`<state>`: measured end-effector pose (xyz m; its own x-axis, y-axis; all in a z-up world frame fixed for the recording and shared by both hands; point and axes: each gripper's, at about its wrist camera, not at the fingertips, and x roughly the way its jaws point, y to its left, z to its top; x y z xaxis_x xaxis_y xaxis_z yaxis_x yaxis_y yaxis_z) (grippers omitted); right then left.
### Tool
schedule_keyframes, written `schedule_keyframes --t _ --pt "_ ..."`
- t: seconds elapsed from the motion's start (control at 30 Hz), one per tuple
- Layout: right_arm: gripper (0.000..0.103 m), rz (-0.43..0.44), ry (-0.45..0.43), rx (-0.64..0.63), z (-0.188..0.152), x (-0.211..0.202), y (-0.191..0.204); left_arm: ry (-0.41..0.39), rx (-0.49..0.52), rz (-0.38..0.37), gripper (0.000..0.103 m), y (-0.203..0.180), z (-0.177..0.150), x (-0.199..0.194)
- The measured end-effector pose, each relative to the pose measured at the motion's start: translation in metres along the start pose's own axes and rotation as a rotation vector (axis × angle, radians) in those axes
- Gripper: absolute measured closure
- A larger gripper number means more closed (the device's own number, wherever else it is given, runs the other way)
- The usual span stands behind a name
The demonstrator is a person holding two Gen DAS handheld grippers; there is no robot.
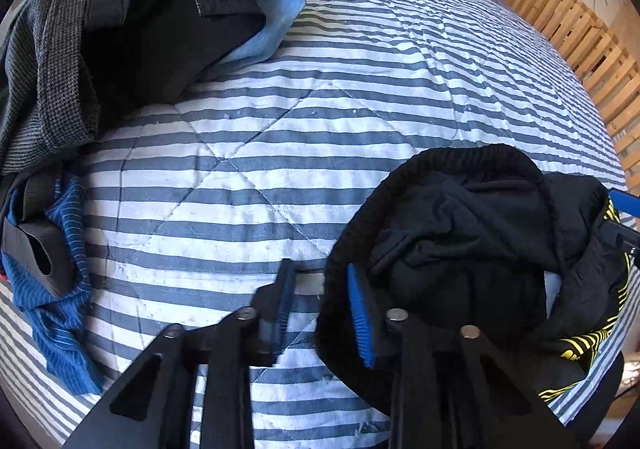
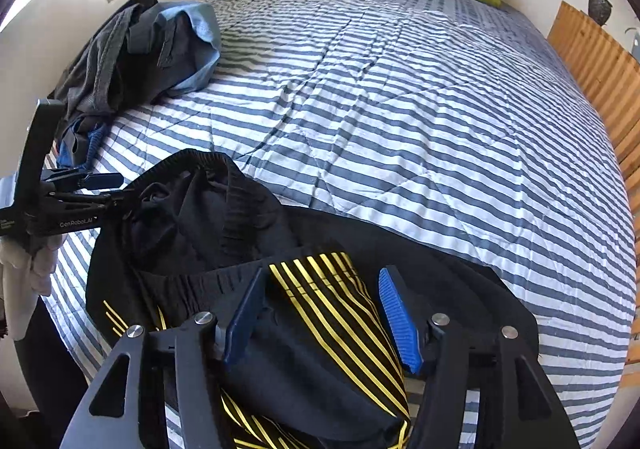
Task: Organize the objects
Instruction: 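Grasp the shorts with the left tool while the right tool holds the waistband, then lift and shake out the shorts with both tools, then lower them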
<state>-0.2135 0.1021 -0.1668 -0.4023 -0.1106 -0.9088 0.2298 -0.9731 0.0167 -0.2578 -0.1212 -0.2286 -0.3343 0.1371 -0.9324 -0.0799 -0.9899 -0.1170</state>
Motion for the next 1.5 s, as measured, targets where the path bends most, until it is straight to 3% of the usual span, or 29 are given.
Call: schedule_keyframes --t 0.03,0.07,0.17,0.23,0.43,0.63,0.83,1.13,1.2,1.3,1.4,1.5 --pt "0.048 -0.007 0.01 0.001 0.001 0.006 0.001 -0.001 -0.014 -0.025 0.097 0.001 0.0 0.001" --pt "0.054 -0.008 0.02 0.007 0.002 0.01 0.002 -0.009 -0.024 -0.032 0.097 0.002 0.0 -0.001" --pt "0.091 0.045 0.035 0.047 0.002 0.01 -0.003 -0.055 -0.014 -0.027 0.099 0.0 0.0 -0.016" --pt "0.094 0.045 0.006 0.063 0.0 -0.002 -0.008 -0.093 -0.049 -0.057 0.099 0.006 0.003 -0.036" --pt "0.096 0.018 -0.156 0.109 0.013 -0.07 -0.018 -0.233 -0.185 -0.173 0.099 0.036 0.025 -0.116" --pt "0.096 0.007 -0.35 0.123 0.04 -0.154 -0.016 -0.391 -0.113 -0.118 0.099 0.032 0.038 -0.205" --pt "0.096 0.012 -0.437 0.104 0.054 -0.201 0.0 -0.528 -0.127 -0.102 0.099 0.045 0.045 -0.293" --pt "0.096 0.144 -0.588 -0.003 0.086 -0.273 0.072 -0.781 -0.152 0.074 0.099 0.082 0.054 -0.467" --pt "0.096 0.157 -0.621 -0.014 0.086 -0.283 0.079 -0.806 -0.11 0.122 0.099 0.069 0.057 -0.491" --pt "0.096 0.162 -0.641 -0.001 0.075 -0.29 0.073 -0.802 -0.029 0.153 0.099 0.034 0.073 -0.497" --pt "0.096 0.127 -0.629 0.032 0.049 -0.286 0.054 -0.757 0.048 0.112 0.099 -0.021 0.101 -0.469" --pt "0.096 0.068 -0.589 0.113 0.009 -0.272 0.019 -0.679 0.146 0.027 0.099 -0.101 0.131 -0.417"
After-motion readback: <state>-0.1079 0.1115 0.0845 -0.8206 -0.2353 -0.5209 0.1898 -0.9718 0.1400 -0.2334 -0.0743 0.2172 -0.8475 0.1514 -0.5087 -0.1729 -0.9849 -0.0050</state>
